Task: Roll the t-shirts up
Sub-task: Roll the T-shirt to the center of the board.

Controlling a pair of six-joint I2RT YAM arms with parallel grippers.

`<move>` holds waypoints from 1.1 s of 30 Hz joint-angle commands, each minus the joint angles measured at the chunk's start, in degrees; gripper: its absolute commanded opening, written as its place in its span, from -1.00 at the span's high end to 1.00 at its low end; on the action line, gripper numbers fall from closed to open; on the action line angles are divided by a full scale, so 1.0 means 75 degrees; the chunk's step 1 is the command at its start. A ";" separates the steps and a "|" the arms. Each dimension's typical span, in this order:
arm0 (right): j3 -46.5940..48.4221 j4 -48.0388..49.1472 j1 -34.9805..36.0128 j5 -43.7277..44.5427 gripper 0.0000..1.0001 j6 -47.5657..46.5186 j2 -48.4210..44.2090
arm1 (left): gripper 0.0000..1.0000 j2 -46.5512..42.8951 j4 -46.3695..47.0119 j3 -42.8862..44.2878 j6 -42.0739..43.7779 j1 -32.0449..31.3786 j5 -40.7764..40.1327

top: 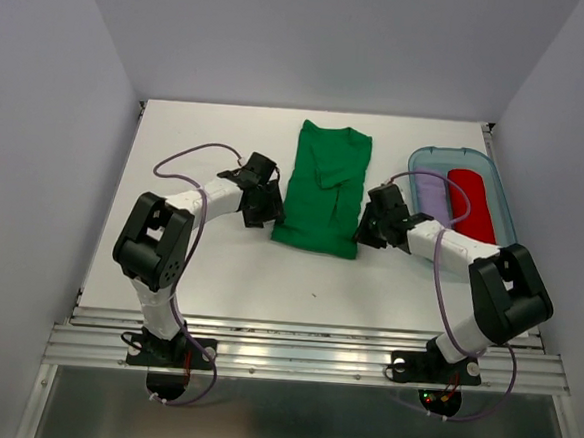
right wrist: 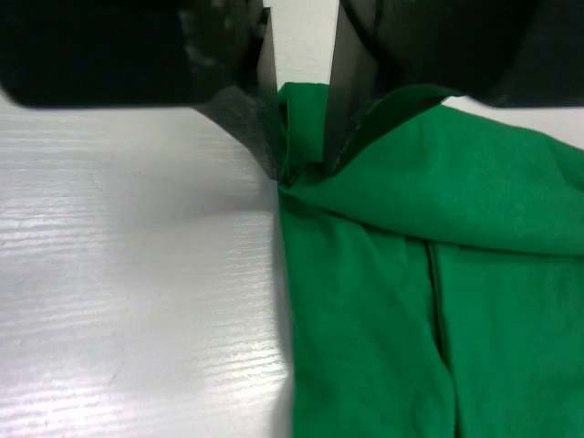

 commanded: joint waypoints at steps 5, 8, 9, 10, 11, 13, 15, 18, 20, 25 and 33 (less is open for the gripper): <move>0.0607 -0.0420 -0.0056 0.0006 0.14 -0.0319 -0.1162 | -0.44 -0.1600 -0.0644 0.0459 0.0233 -0.0014 -0.1202; 0.0607 -0.0491 -0.0056 -0.0252 0.14 -0.0237 -0.1269 | -0.23 -0.1695 -0.0632 0.0388 0.0233 -0.0248 -0.1144; 0.0607 -0.0515 -0.0056 -0.0392 0.17 -0.0214 -0.1257 | -0.15 -0.1696 -0.0574 0.0365 0.0233 -0.0354 -0.1097; 0.0607 -0.0503 0.0025 -0.0452 0.30 -0.0191 -0.1245 | 0.02 -0.1638 -0.0504 0.0353 0.0221 -0.0610 -0.0911; 0.0619 -0.0480 0.0026 -0.0545 0.39 -0.0202 -0.1199 | 0.10 -0.1602 -0.0434 0.0330 0.0186 -0.0705 -0.0794; 0.0700 -0.0480 0.0096 -0.0873 0.71 -0.0272 -0.1012 | 0.49 -0.1462 -0.0141 0.0248 0.0104 -0.0893 -0.0292; 0.0759 -0.0468 0.0096 -0.1014 0.89 -0.0296 -0.0848 | 0.79 -0.1345 0.0186 0.0166 -0.0001 -0.0917 0.0015; 0.0947 -0.0515 0.0096 -0.1038 0.99 -0.0331 -0.0368 | 1.00 -0.1040 0.0492 0.0153 0.0010 -0.0917 0.0356; 0.1075 -0.0515 0.0096 -0.1027 0.99 -0.0377 -0.0168 | 1.00 -0.0679 0.0470 0.0282 0.0126 -0.0905 0.0461; 0.1333 -0.0456 0.0096 -0.0956 0.98 -0.0682 0.0802 | 1.00 0.0072 0.0528 0.0552 0.0454 -0.0765 0.0333; 0.1100 -0.0292 0.0096 -0.0370 0.99 -0.0823 0.1240 | 1.00 0.0602 0.0552 0.0623 0.0794 -0.0519 -0.0217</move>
